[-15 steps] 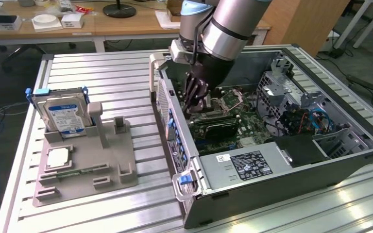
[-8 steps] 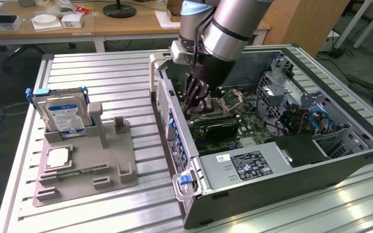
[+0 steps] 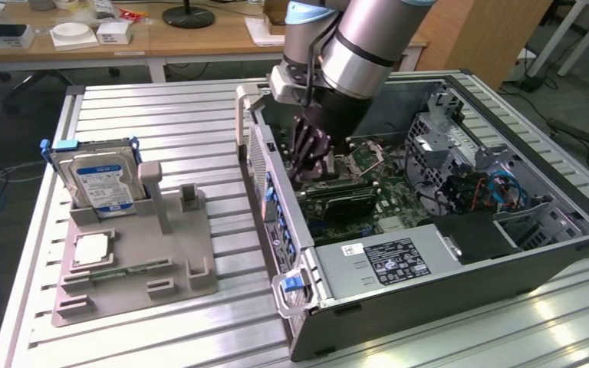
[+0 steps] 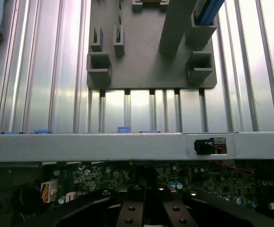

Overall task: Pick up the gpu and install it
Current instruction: 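Press down on the gpu until it lock into place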

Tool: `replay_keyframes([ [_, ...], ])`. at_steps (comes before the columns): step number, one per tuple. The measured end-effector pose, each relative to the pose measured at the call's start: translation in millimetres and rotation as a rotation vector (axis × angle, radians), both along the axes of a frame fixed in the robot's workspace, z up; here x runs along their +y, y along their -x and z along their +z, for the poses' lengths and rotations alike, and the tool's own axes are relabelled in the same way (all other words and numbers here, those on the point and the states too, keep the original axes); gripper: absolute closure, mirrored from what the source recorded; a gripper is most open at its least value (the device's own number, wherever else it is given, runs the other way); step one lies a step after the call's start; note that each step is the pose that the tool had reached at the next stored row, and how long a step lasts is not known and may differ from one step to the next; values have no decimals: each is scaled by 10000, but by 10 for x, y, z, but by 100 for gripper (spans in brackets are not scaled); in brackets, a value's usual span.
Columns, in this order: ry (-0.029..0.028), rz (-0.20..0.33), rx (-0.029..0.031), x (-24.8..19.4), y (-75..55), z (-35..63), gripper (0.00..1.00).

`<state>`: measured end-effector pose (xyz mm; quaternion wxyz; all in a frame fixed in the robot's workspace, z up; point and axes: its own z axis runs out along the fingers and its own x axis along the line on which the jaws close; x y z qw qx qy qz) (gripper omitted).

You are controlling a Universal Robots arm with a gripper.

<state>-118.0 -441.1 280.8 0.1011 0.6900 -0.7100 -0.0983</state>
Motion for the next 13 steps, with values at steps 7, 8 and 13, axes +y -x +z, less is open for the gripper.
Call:
replay_keyframes([
  [7,-53,1,-1,-21,-4,-4,90],
  [8,-54,0,0,-21,-15,-7,90],
  [13,-75,-2,18,-20,-144,-19,90],
])
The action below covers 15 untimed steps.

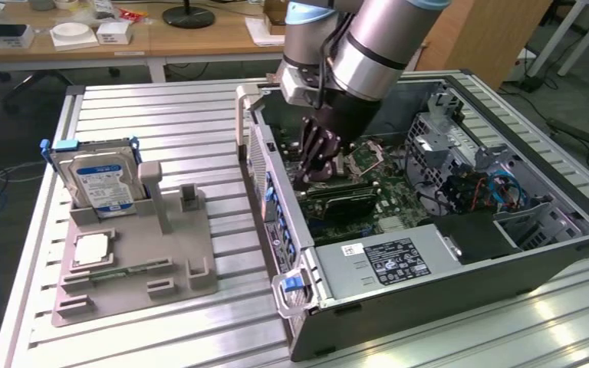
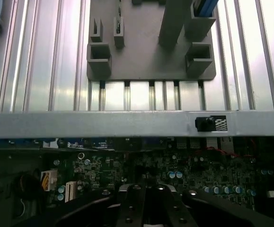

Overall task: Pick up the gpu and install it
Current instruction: 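Press down on the gpu until it lock into place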

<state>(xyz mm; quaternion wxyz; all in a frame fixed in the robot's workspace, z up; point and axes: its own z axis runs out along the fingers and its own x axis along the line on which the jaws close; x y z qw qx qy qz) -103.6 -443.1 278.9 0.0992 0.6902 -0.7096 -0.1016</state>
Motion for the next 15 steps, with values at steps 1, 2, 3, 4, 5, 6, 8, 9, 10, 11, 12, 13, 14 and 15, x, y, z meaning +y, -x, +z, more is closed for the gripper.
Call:
replay_keyframes([
  [1,-3,1,43,0,-27,0,90],
  [2,-9,2,127,0,-46,-1,90],
  [3,-15,2,253,0,-64,0,90],
  [4,-18,1,397,0,-82,0,90],
  [5,-22,0,559,0,-96,1,90],
  [6,-23,1,724,0,-108,3,90],
  [8,-33,2,1046,0,-130,8,90],
  [9,-41,1,1196,0,-138,12,90],
  [10,-46,1,1340,0,-145,16,90],
  [11,-51,1,1481,0,-153,18,90],
  [12,-55,1,1576,-1,-159,18,90],
  [13,-56,2,1612,-8,-160,18,90],
  [14,-65,9,1625,-17,-160,16,90],
  [15,-72,16,1633,-26,-161,13,90],
])
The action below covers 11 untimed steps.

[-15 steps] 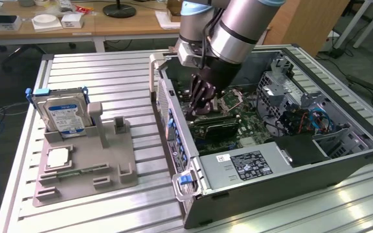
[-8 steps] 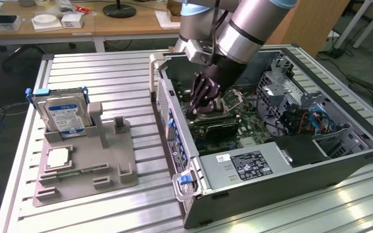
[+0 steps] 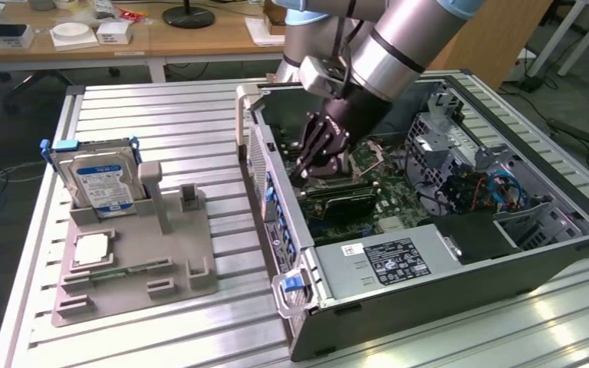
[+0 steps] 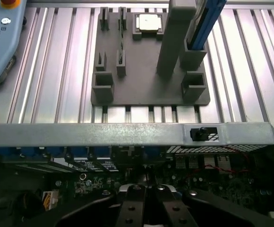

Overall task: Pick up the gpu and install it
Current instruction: 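Press down on the gpu until it lock into place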

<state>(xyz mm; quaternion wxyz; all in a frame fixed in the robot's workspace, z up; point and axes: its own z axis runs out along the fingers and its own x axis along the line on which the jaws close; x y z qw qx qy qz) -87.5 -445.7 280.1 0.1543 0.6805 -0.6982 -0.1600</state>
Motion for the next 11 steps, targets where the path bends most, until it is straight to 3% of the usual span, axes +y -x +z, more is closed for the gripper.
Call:
replay_keyframes([
  [5,-52,13,63,-34,0,-4,90],
  [10,-93,20,284,-53,1,-4,90],
  [11,-95,26,302,-62,0,-7,90],
])
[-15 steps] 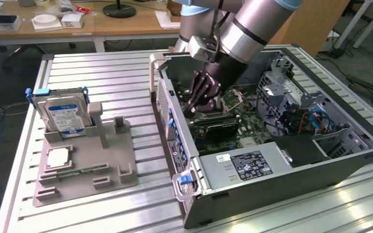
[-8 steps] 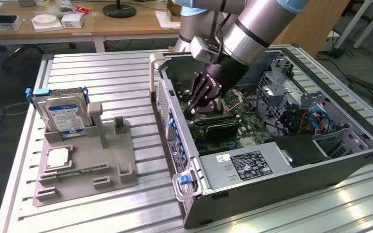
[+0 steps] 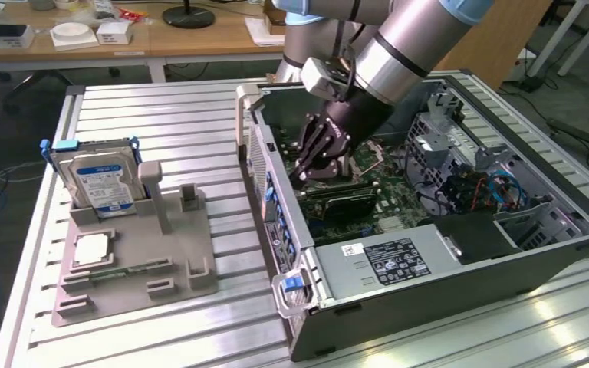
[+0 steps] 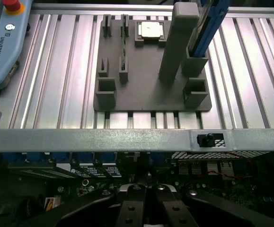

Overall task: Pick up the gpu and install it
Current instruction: 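Press down on the gpu until it lock into place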

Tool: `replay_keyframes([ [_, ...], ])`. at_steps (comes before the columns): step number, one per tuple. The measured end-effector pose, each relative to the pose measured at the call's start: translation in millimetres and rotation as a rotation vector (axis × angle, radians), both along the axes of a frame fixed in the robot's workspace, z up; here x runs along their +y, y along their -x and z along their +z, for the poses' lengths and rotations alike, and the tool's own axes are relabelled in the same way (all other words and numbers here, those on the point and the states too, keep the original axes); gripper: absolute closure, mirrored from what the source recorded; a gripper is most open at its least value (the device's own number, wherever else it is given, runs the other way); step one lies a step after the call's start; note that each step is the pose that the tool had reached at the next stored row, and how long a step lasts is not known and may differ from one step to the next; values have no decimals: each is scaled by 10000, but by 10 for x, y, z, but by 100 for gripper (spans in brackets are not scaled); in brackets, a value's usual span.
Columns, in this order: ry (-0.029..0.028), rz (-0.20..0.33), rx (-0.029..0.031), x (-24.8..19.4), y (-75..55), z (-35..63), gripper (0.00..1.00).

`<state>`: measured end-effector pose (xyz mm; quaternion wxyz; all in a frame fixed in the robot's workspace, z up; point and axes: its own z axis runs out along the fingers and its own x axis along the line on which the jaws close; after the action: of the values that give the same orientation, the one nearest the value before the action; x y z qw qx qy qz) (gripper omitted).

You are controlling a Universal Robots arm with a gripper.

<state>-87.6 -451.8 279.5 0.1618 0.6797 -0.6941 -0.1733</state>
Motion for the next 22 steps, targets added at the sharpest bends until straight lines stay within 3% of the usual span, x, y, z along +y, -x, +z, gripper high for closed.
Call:
replay_keyframes([
  [9,8,19,47,-18,-1,-53,90],
  [17,-1,15,49,-18,-68,-92,90],
  [19,-1,13,8,-16,-68,-91,90],
  [20,-1,15,-48,-15,-69,-91,90],
  [22,1,23,-268,-12,-69,-91,90],
])
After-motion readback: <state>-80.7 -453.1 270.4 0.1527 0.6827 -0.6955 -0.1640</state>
